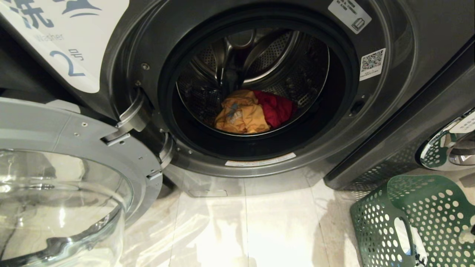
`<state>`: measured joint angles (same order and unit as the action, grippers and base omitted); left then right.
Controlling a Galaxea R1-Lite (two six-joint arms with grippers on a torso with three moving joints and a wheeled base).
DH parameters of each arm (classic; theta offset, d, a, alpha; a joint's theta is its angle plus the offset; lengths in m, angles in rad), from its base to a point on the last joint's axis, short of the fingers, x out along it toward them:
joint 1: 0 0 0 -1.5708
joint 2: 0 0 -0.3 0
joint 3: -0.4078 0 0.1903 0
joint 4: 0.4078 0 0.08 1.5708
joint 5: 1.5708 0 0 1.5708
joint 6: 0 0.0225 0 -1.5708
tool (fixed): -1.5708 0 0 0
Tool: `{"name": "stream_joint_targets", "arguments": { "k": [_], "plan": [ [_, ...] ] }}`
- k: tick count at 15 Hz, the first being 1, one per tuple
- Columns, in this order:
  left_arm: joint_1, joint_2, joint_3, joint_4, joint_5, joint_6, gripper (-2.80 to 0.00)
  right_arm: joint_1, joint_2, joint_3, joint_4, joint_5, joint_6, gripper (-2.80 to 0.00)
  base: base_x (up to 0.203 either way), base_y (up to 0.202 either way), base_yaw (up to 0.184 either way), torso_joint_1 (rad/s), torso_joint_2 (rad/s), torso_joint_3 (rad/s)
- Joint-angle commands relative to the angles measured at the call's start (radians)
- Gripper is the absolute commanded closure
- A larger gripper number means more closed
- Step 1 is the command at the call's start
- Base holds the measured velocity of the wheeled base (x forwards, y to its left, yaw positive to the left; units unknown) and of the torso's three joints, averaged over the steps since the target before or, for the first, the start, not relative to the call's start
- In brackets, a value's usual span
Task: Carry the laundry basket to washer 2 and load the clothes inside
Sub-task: Place the clothes into the washing machine
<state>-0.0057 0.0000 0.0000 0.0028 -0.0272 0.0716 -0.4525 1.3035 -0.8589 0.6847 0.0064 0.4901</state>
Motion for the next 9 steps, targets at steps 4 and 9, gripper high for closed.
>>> {"name": "stream_joint_targets", "arguments": {
  "k": [4, 9],
  "plan": [
    [0.0, 0.0, 0.002, 0.0, 0.0, 0.0, 0.0, -0.256, 0.47, -0.065, -0.24, 0.015, -0.133, -2.8, 0.0, 0.0, 0.0, 0.0, 0.0, 0.0],
    [0.0, 0.0, 0.0, 0.0, 0.0, 0.0, 0.0, -0.344, 0.914, -0.182, -0.573, 0.069, -0.383, -2.8, 0.0, 0.0, 0.0, 0.0, 0.0, 0.0]
  ]
}}
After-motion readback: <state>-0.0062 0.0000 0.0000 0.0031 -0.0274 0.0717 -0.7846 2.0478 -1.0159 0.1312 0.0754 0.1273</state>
